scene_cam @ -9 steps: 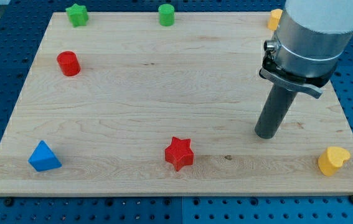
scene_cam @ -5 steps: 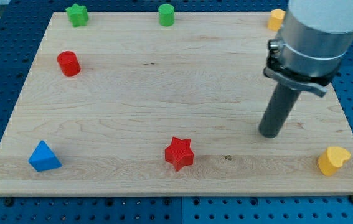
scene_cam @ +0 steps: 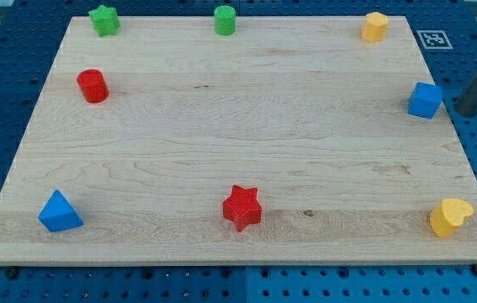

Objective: Push the blue cube slightly left and up

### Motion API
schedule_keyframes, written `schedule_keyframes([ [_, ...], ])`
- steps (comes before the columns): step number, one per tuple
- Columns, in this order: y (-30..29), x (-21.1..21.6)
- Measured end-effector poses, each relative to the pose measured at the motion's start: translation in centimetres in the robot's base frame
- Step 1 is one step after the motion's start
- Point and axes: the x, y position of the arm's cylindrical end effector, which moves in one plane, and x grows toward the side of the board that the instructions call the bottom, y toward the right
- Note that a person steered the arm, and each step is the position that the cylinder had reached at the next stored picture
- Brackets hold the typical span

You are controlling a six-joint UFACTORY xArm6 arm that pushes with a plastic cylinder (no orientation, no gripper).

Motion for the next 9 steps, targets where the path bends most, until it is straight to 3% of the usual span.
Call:
schedule_keyframes([
  [4,-6.8,-1.3],
  [7,-8.6,-1.4],
  [9,-13.5,-1.3],
])
